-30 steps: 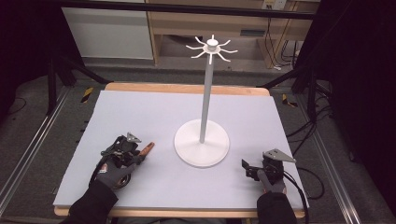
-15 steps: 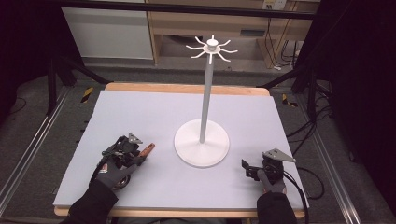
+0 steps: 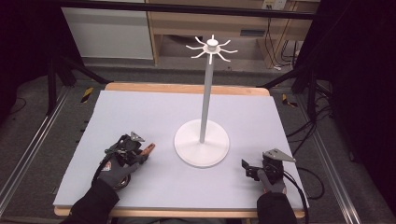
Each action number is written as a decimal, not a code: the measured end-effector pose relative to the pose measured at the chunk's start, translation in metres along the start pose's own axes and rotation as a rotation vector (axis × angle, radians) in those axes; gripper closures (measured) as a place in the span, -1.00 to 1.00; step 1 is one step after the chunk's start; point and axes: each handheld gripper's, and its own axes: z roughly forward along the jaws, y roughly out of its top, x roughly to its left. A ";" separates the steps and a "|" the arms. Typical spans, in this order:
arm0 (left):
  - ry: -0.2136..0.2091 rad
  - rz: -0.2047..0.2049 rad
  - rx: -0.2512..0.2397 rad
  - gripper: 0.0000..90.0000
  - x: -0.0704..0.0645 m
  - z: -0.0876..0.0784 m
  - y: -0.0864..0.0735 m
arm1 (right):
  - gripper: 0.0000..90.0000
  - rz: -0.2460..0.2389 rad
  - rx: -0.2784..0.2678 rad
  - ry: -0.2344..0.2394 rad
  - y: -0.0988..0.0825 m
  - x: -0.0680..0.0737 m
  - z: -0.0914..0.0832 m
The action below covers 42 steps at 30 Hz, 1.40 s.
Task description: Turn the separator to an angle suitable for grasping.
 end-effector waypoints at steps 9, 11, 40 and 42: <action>-0.008 -0.009 0.002 0.49 0.002 0.000 0.000 | -0.90 0.002 0.003 0.004 0.000 0.000 0.000; -0.011 -0.016 0.000 0.49 0.002 0.000 0.000 | -0.90 0.002 0.003 0.004 0.000 -0.001 0.000; -0.031 -0.050 -0.143 0.51 0.005 -0.044 -0.003 | -0.90 0.006 0.006 0.009 0.000 -0.001 0.000; -0.033 -0.052 -0.155 0.51 0.004 -0.047 -0.003 | -0.90 0.007 0.006 0.009 0.000 -0.001 0.000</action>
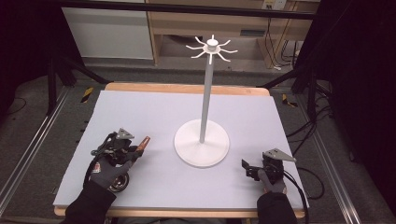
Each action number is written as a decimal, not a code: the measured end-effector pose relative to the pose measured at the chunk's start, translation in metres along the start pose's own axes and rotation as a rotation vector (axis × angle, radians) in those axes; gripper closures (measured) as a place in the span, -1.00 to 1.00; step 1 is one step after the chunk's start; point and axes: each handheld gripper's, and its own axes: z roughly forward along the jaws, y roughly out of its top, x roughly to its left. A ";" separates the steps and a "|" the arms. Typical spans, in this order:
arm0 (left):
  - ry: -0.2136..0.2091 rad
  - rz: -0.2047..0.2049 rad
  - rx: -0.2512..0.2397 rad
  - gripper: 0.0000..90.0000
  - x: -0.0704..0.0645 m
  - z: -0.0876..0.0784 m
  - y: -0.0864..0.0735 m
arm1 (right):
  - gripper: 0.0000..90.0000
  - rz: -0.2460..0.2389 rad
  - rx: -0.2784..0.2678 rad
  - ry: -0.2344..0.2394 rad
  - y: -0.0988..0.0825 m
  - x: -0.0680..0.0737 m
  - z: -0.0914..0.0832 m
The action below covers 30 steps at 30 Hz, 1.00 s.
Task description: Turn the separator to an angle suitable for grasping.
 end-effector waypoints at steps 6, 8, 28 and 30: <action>-0.010 -0.001 -0.060 0.51 -0.003 -0.018 0.005 | -0.90 -0.002 0.000 -0.003 0.000 0.000 0.000; -0.013 0.002 -0.082 0.51 -0.005 -0.025 0.007 | -0.90 -0.001 0.001 -0.003 0.000 0.000 0.000; -0.011 -0.023 -0.297 0.51 -0.009 -0.066 0.013 | -0.90 0.008 0.005 -0.001 0.000 0.000 0.000; -0.014 -0.023 -0.318 0.51 -0.009 -0.069 0.013 | -0.90 0.008 0.005 -0.001 0.000 0.000 0.000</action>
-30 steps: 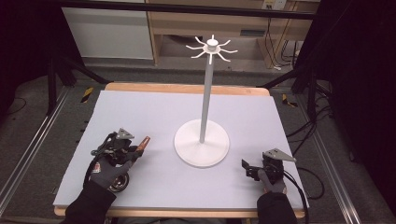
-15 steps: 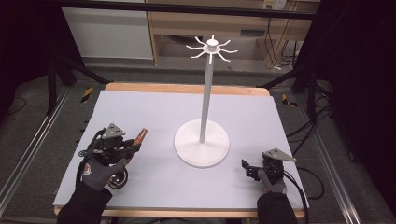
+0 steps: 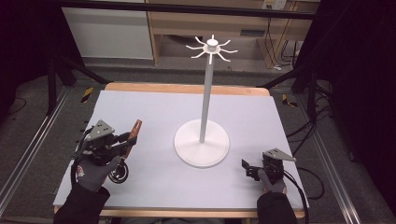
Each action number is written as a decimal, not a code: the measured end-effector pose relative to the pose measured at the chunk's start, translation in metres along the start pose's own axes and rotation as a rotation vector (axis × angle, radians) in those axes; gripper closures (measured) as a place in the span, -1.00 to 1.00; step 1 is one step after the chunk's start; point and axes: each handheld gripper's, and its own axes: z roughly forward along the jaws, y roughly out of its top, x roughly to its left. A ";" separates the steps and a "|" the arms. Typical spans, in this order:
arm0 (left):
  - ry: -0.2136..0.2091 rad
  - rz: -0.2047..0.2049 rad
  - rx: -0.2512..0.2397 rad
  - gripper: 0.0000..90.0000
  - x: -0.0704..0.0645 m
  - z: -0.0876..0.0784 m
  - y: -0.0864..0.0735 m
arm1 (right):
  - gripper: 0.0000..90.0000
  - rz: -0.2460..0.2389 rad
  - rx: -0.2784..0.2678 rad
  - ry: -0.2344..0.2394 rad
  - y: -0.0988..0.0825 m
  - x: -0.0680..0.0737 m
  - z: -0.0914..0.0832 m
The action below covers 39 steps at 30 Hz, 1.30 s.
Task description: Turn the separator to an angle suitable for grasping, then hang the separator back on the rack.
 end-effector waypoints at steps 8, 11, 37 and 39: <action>-0.001 -0.005 -0.077 0.51 -0.003 -0.011 0.004 | -0.90 0.003 0.002 -0.003 0.000 0.000 0.000; -0.006 -0.006 -0.096 0.51 -0.004 -0.014 0.006 | -0.90 0.000 0.002 -0.003 0.000 0.000 0.000; -0.066 0.014 -0.231 0.51 -0.024 -0.027 0.042 | -0.90 -0.001 0.000 -0.002 0.000 0.000 0.000; -0.070 0.018 -0.241 0.51 -0.027 -0.027 0.048 | -0.90 -0.003 -0.004 -0.003 0.000 0.000 0.000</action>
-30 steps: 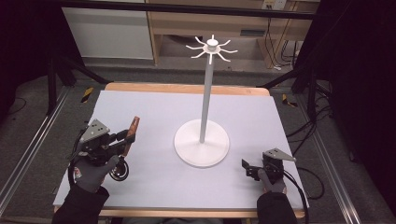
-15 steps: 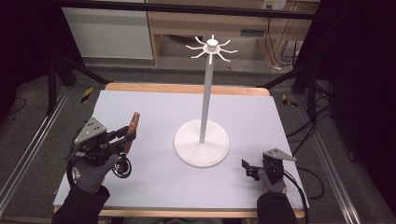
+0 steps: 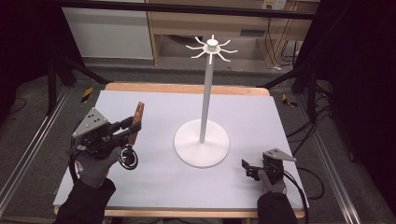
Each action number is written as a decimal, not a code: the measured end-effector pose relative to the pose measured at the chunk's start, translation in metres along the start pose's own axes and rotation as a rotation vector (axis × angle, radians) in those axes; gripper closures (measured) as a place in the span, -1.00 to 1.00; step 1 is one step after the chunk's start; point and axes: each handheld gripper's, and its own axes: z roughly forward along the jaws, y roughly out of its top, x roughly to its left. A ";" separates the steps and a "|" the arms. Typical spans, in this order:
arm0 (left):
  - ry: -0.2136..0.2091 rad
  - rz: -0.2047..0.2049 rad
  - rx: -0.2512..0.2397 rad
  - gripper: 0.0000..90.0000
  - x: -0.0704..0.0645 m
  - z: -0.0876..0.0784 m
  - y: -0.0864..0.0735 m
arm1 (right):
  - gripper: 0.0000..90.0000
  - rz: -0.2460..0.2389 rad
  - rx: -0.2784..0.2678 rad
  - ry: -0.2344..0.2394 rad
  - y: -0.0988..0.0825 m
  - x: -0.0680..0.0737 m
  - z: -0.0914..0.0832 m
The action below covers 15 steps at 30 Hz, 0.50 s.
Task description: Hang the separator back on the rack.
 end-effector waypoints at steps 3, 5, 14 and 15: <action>-0.007 0.008 -0.011 0.51 -0.004 0.002 0.008 | -0.90 0.000 0.001 0.002 0.000 0.000 0.000; -0.009 0.010 -0.018 0.51 -0.006 0.003 0.013 | -0.90 0.000 0.002 0.003 0.000 0.000 0.000; -0.022 0.025 -0.041 0.51 -0.016 0.010 0.030 | -0.90 0.003 0.007 0.004 0.000 0.000 0.001; -0.024 0.025 -0.044 0.51 -0.016 0.010 0.032 | -0.90 0.003 0.007 0.004 0.000 0.000 0.001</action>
